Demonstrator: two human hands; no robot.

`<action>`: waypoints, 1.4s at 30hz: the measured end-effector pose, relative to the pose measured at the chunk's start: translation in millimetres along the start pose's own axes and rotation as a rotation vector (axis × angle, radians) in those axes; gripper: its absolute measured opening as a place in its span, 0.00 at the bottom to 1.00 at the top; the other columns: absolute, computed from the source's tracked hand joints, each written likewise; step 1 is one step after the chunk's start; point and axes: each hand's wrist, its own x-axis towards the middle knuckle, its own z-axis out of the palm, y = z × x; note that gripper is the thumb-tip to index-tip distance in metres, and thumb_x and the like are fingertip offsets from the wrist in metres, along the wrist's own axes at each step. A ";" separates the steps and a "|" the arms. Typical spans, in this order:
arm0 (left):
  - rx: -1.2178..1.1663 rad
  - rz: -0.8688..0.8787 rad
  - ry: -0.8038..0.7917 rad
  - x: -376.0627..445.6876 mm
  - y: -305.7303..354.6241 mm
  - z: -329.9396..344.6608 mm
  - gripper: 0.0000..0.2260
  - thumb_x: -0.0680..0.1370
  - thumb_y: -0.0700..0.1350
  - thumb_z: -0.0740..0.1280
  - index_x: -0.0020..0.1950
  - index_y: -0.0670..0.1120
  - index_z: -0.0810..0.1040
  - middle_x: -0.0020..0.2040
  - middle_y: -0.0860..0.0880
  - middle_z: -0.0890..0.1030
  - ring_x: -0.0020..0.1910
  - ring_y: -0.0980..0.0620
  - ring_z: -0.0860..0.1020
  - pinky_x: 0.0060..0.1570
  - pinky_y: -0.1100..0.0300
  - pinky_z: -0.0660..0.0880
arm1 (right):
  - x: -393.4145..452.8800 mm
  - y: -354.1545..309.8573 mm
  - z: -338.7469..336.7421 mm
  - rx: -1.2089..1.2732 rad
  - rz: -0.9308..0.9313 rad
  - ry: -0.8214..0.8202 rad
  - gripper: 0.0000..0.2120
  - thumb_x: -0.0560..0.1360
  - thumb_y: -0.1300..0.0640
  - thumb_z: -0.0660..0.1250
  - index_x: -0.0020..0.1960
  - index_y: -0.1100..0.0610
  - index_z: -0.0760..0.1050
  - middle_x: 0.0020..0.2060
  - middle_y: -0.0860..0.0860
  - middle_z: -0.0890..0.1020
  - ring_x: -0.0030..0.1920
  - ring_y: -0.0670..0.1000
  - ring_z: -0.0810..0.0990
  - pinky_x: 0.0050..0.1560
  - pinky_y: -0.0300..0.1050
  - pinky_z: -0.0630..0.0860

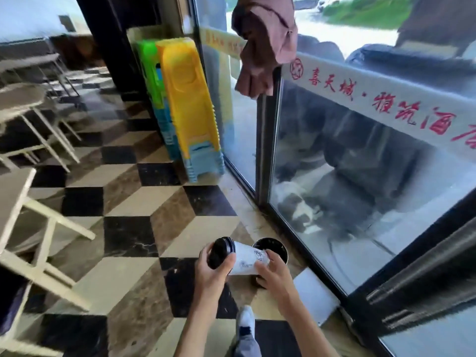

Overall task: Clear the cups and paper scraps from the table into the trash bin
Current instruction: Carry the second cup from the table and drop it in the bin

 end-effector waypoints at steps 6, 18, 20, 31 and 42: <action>0.110 -0.035 -0.165 121.8 -5.1 66.4 0.29 0.59 0.66 0.79 0.57 0.68 0.75 0.64 0.50 0.78 0.64 0.48 0.78 0.65 0.44 0.76 | 115.7 -8.5 -32.2 -0.017 0.102 0.173 0.22 0.80 0.62 0.65 0.73 0.60 0.67 0.62 0.64 0.79 0.62 0.66 0.79 0.64 0.65 0.76; 0.423 -0.133 -0.250 279.6 -80.6 138.3 0.28 0.62 0.66 0.73 0.60 0.68 0.69 0.63 0.60 0.72 0.65 0.59 0.71 0.62 0.62 0.65 | 286.1 46.0 -85.8 -0.153 0.282 0.200 0.28 0.78 0.55 0.69 0.75 0.57 0.65 0.60 0.49 0.80 0.56 0.44 0.81 0.49 0.37 0.79; 0.492 -0.183 -0.235 300.6 -120.3 142.0 0.31 0.62 0.65 0.72 0.64 0.66 0.70 0.63 0.56 0.72 0.65 0.57 0.72 0.61 0.62 0.66 | 314.0 80.7 -94.9 -0.161 0.331 0.175 0.29 0.78 0.56 0.70 0.76 0.59 0.65 0.62 0.52 0.80 0.58 0.46 0.82 0.56 0.41 0.80; 0.518 -0.471 -0.221 387.5 -371.2 177.8 0.32 0.64 0.60 0.73 0.67 0.59 0.71 0.64 0.55 0.77 0.63 0.61 0.76 0.60 0.62 0.74 | 444.7 305.8 -165.0 -0.280 0.514 0.120 0.30 0.78 0.51 0.68 0.77 0.52 0.63 0.62 0.50 0.77 0.61 0.48 0.76 0.61 0.45 0.74; 0.674 -0.483 -0.155 411.6 -459.5 198.6 0.37 0.67 0.63 0.68 0.75 0.56 0.66 0.75 0.47 0.64 0.74 0.47 0.63 0.70 0.49 0.66 | 487.6 369.1 -190.7 -0.237 0.505 0.200 0.30 0.79 0.50 0.65 0.79 0.50 0.61 0.77 0.47 0.67 0.77 0.47 0.64 0.74 0.48 0.64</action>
